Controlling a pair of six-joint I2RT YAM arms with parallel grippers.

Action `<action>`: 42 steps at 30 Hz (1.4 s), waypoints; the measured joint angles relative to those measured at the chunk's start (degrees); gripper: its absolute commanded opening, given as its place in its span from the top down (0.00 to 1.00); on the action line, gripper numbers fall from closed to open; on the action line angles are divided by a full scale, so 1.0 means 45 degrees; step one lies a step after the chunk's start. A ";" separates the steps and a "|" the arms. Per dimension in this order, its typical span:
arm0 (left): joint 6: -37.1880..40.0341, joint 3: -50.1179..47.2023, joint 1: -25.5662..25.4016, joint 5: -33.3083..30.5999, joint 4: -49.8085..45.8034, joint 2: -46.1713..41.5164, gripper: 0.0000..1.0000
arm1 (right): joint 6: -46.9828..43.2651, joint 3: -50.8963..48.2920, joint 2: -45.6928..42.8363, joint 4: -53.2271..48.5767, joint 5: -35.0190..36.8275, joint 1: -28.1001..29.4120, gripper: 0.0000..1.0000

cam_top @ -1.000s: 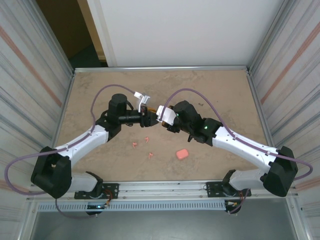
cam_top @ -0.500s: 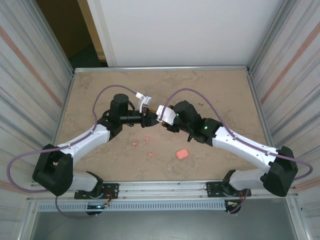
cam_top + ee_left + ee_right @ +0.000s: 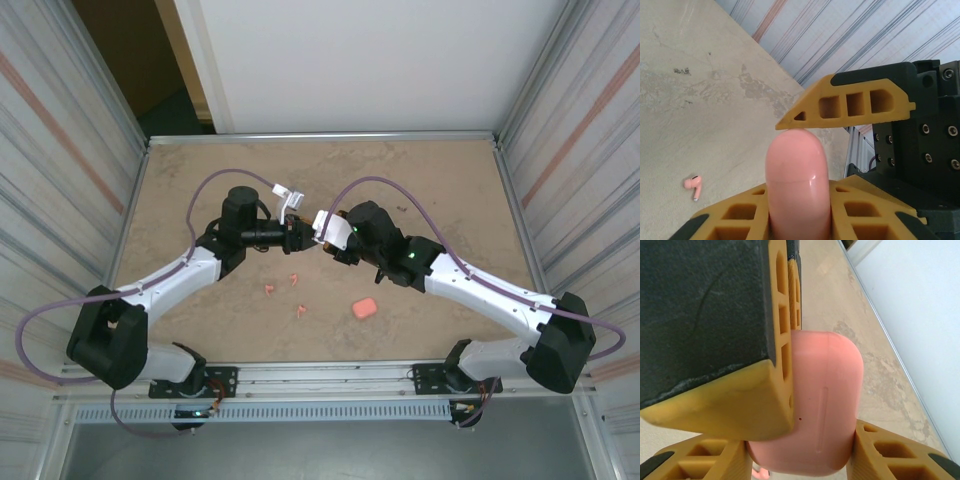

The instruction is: Insert the wireless bluetooth earbuds into the charging case

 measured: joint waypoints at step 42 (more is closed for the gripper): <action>0.0865 -0.3128 0.1307 -0.3580 0.2919 -0.3619 1.00 | 0.6722 -0.2812 -0.2662 0.3172 -0.7111 -0.4629 0.01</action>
